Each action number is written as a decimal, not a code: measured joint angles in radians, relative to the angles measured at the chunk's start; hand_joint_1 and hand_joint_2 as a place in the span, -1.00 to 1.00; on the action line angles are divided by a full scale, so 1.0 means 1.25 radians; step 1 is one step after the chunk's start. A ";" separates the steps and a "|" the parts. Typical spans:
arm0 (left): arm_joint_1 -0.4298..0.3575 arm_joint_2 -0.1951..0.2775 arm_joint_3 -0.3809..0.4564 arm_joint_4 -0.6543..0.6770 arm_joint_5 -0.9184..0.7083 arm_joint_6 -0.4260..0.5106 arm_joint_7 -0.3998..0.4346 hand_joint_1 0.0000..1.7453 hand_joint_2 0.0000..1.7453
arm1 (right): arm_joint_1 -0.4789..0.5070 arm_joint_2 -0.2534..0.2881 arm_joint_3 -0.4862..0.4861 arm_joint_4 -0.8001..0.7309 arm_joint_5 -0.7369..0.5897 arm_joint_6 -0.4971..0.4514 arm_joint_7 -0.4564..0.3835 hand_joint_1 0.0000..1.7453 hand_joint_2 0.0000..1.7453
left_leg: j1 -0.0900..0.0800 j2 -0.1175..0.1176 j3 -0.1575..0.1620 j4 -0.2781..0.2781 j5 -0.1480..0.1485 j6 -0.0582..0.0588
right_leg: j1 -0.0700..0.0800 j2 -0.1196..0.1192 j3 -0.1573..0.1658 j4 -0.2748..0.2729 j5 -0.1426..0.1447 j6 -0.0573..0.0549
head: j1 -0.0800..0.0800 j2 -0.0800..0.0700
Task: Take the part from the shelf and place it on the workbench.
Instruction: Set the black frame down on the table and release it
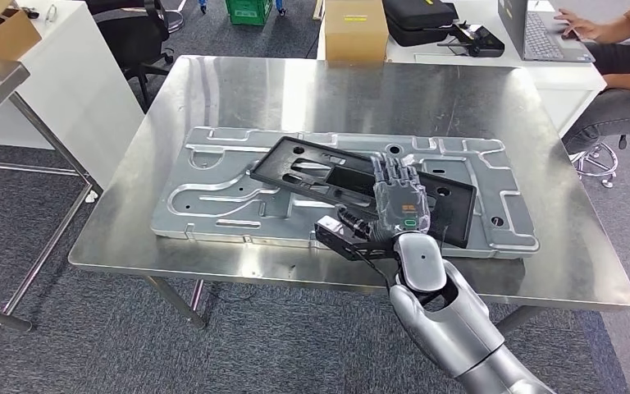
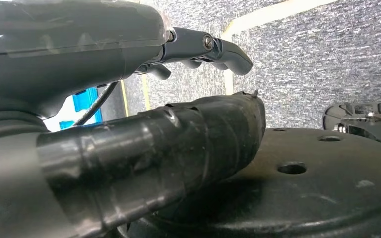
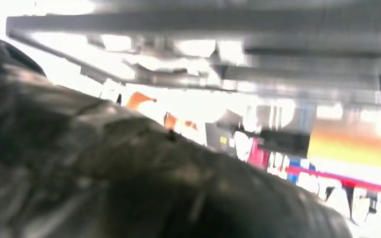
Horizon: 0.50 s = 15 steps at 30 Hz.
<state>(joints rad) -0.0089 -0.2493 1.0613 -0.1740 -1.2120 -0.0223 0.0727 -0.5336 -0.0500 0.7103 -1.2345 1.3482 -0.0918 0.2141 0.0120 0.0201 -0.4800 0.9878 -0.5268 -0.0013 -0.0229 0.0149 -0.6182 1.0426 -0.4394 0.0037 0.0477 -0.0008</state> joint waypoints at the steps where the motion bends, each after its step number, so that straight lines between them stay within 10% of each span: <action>1: 0.000 -0.001 0.001 0.000 0.001 0.001 0.000 -1.00 -1.00 | 0.003 -0.001 0.000 -0.017 0.008 -0.009 0.000 -1.00 -1.00 | 0.000 0.000 0.000 0.000 0.000 0.000 | 0.000 0.000 0.000 0.000 0.000 0.000 | 0.000 0.000; 15: 0.000 -0.008 0.002 0.000 -0.022 0.021 0.029 -1.00 -1.00 | 0.192 -0.009 0.074 -0.359 0.030 -0.076 -0.020 -1.00 -1.00 | -0.003 -0.005 -0.006 0.010 -0.005 0.009 | -0.005 -0.005 0.001 -0.002 0.000 0.009 | 0.000 0.000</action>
<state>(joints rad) -0.0086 -0.2598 1.0643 -0.1740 -1.2392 0.0038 0.1088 -0.2933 -0.0606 0.8022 -1.6830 1.3857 -0.1862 0.1892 0.0083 0.0135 -0.4873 1.0002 -0.5334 0.0101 -0.0291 0.0089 -0.6170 1.0398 -0.4395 0.0150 0.0477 -0.0008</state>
